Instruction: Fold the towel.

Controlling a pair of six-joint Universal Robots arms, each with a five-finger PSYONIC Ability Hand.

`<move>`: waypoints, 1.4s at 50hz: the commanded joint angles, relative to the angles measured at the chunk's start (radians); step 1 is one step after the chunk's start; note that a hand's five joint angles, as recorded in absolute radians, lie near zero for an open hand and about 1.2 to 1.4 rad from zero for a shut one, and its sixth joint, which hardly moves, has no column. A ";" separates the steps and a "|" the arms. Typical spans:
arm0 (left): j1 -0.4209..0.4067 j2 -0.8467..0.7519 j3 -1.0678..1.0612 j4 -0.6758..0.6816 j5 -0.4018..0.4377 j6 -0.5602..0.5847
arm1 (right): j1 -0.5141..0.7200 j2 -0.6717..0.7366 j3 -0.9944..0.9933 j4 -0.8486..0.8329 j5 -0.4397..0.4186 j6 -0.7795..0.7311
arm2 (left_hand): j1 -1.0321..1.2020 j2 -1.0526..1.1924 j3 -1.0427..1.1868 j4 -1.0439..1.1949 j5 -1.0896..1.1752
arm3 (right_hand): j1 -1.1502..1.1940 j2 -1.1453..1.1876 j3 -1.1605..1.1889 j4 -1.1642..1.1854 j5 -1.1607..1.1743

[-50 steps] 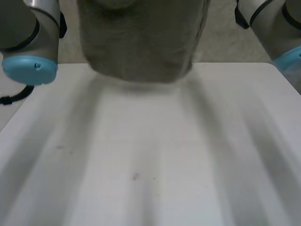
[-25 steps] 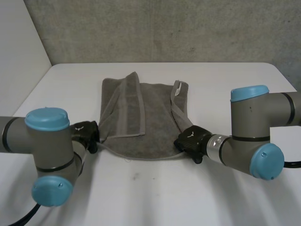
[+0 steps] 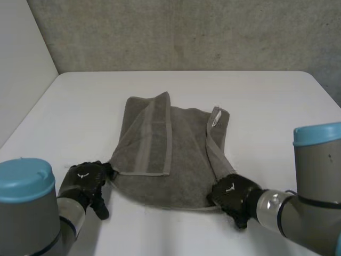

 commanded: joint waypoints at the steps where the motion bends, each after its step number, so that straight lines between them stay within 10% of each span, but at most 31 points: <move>1: -0.027 0.084 0.014 0.002 0.000 0.116 | -0.044 -0.070 0.062 -0.064 -0.001 -0.001 | 0.005 0.012 0.011 0.011 0.015 | -0.125 -0.126 -0.121 -0.135 -0.117; 9: -0.083 0.129 0.165 0.012 -0.002 0.148 | -0.131 -0.199 0.180 -0.262 -0.008 0.108 | -0.010 -0.003 -0.004 -0.003 0.000 | -0.585 -0.587 -0.581 -0.595 -0.577; 23: -0.180 -0.185 0.466 -0.001 0.001 0.153 | -0.184 -0.211 0.223 -0.393 -0.010 0.168 | -0.157 -0.150 -0.151 -0.150 -0.146 | -0.577 -0.579 -0.573 -0.587 -0.569; 33: -0.180 -0.391 0.665 -0.009 0.011 0.154 | -0.173 -0.213 0.255 -0.394 -0.062 0.158 | -0.136 -0.129 -0.130 -0.129 -0.126 | 0.157 0.155 0.161 0.147 0.164; 70: -0.204 -0.572 0.859 -0.153 0.184 0.134 | -0.168 -0.179 0.272 -0.397 -0.058 0.049 | -0.101 -0.094 -0.095 -0.094 -0.091 | 0.632 0.630 0.636 0.622 0.639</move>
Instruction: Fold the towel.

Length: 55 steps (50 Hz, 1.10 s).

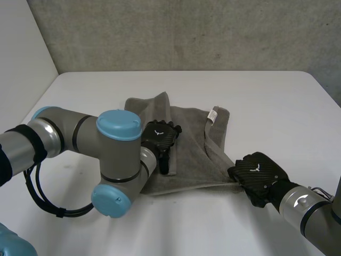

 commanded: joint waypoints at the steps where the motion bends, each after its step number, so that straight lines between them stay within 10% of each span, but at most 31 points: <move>1: -0.014 0.009 -0.002 -0.023 0.028 -0.013 | 0.000 0.018 0.001 0.000 0.004 -0.015 | 0.042 0.038 0.040 0.039 0.037 | 0.070 0.068 0.059 0.059 0.039; 29: -0.023 -0.027 0.007 -0.014 0.023 0.000 | 0.000 0.026 0.001 -0.002 0.011 -0.030 | 0.573 0.569 0.571 0.570 0.569 | 0.070 0.068 0.059 0.059 0.039; 42: -0.019 -0.038 0.003 0.018 0.016 0.120 | 0.000 0.028 0.001 0.000 0.011 -0.030 | 1.148 1.144 1.145 1.145 1.143 | 0.070 0.068 0.059 0.059 0.039; 55: 0.021 0.017 0.004 0.034 -0.072 0.137 | 0.000 0.026 0.000 0.000 0.011 -0.030 | 1.148 1.144 1.146 1.145 1.144 | 0.070 0.068 0.059 0.059 0.039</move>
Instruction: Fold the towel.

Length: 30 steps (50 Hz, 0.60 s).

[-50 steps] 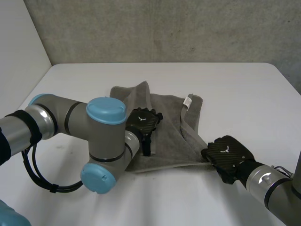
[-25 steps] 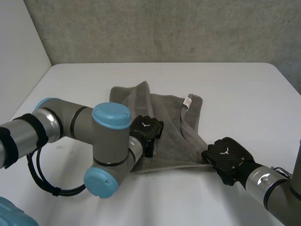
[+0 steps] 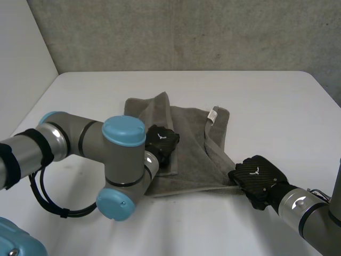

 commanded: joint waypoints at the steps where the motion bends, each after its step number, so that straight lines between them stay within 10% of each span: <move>1: 0.040 0.061 -0.002 0.001 -0.062 0.003 | 0.000 0.000 -0.001 0.000 0.000 0.000 | 0.205 0.181 0.183 0.182 0.200 | 0.070 0.066 0.059 0.059 0.039; 10: 0.079 0.090 -0.055 -0.008 -0.047 -0.011 | 0.002 0.000 0.001 0.000 0.003 0.000 | 0.205 0.181 0.183 0.182 0.200 | 0.070 0.066 0.059 0.059 0.039; 14: 0.064 0.110 -0.110 -0.002 0.030 -0.017 | 0.002 0.000 0.001 -0.002 0.003 0.000 | -0.586 -0.611 -0.609 -0.610 -0.592 | 0.070 0.066 0.059 0.059 0.039; 30: 0.048 0.067 -0.100 0.003 0.114 -0.011 | 0.000 0.007 -0.002 -0.003 0.002 -0.002 | -0.569 -0.594 -0.592 -0.593 -0.575 | 0.070 0.066 0.059 0.059 0.039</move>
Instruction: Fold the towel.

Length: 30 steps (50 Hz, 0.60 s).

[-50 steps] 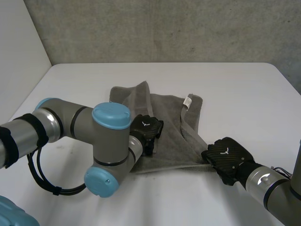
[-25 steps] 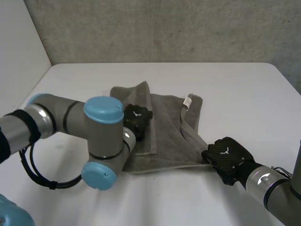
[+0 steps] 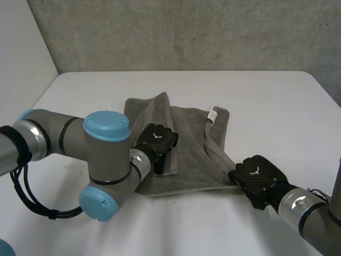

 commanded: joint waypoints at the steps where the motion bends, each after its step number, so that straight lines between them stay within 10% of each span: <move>1: 0.001 -0.029 0.013 0.001 0.001 0.002 | 0.000 0.006 -0.001 -0.001 0.000 0.000 | 0.077 0.081 0.077 0.080 0.083 | 0.067 0.066 0.059 0.059 0.039; 30: -0.013 -0.091 0.077 0.031 0.002 0.003 | 0.001 0.032 0.007 0.000 0.002 -0.048 | 0.447 0.450 0.447 0.449 0.453 | 0.067 0.066 0.059 0.059 0.039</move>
